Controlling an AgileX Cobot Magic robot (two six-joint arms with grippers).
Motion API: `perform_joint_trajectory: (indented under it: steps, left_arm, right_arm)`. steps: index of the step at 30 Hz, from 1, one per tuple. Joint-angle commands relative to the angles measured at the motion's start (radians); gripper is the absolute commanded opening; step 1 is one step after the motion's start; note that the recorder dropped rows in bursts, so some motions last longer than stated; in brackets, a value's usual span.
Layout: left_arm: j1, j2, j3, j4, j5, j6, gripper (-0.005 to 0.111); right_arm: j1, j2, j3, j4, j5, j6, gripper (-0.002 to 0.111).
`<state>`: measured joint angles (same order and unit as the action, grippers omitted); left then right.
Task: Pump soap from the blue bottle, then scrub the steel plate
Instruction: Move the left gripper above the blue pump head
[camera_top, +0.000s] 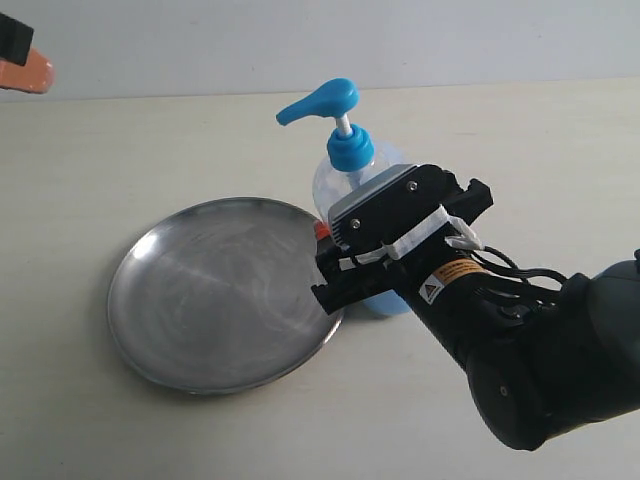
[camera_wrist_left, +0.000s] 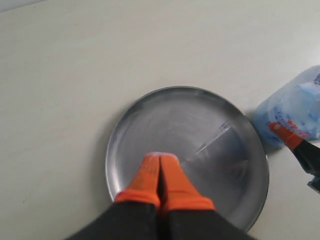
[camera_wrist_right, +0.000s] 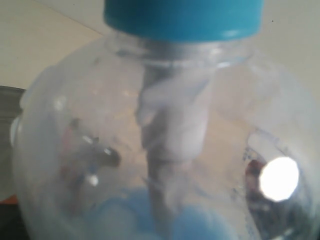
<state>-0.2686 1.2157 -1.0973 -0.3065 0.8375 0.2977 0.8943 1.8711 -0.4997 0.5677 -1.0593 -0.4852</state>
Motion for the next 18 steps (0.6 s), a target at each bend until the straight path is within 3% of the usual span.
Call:
perform_joint_trajectory:
  steps: [1,18]
  left_arm:
    - [-0.053,0.044,-0.054,0.014,0.019,-0.046,0.000]
    - [-0.273,0.273,-0.286,0.018,0.064,-0.062,0.000]
  right_arm:
    - [0.001,-0.022,-0.007,-0.026,-0.064,-0.011,0.000]
    - [0.001,-0.022,-0.007,-0.025,-0.064,-0.009,0.000]
